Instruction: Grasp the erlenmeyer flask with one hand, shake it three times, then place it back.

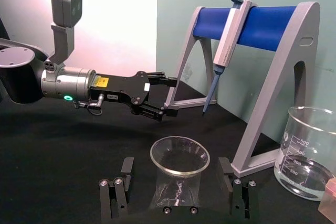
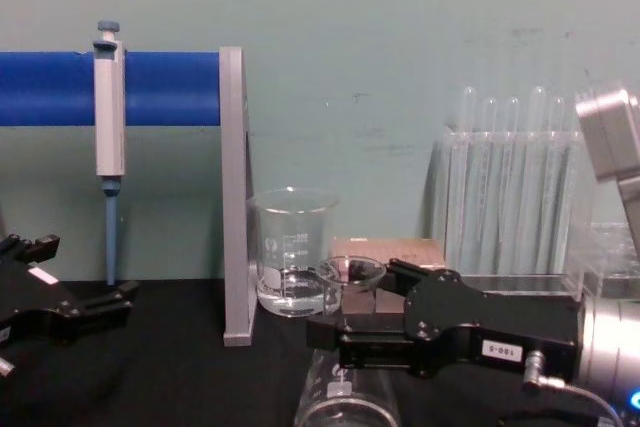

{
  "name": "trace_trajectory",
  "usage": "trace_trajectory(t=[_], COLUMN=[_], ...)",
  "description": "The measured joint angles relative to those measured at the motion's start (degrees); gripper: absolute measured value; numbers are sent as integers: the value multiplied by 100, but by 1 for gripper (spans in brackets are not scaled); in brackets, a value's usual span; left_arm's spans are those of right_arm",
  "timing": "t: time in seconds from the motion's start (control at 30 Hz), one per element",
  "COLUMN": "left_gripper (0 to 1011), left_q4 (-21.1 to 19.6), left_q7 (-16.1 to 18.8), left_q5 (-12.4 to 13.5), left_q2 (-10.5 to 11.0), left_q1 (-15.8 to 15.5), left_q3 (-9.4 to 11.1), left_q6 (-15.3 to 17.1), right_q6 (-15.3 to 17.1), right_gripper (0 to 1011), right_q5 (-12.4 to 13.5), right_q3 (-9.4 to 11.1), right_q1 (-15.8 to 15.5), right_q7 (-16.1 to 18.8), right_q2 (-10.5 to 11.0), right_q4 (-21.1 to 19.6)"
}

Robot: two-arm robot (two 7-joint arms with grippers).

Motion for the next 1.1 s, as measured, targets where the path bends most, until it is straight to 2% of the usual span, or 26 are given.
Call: trace_trajectory(t=[0.6, 0.9, 0.93, 1.1], left_gripper=[1001, 1001, 1001, 1001], left_q4=[0, 0, 0, 0], left_q7=[0, 0, 0, 0], left_q5=[0, 0, 0, 0], left_q2=[0, 0, 0, 0], left_q1=[0, 0, 0, 0], left_q3=[0, 0, 0, 0], left_q6=[0, 0, 0, 0], right_q6=[-1, 0, -1, 0], right_gripper=[993, 812, 749, 593], right_q5=[8, 8, 8, 8], right_q3=[0, 0, 0, 0], right_q1=[0, 0, 0, 0], right_q7=[8, 9, 9, 9], right_q2=[0, 0, 0, 0], right_q4=[1, 1, 1, 1])
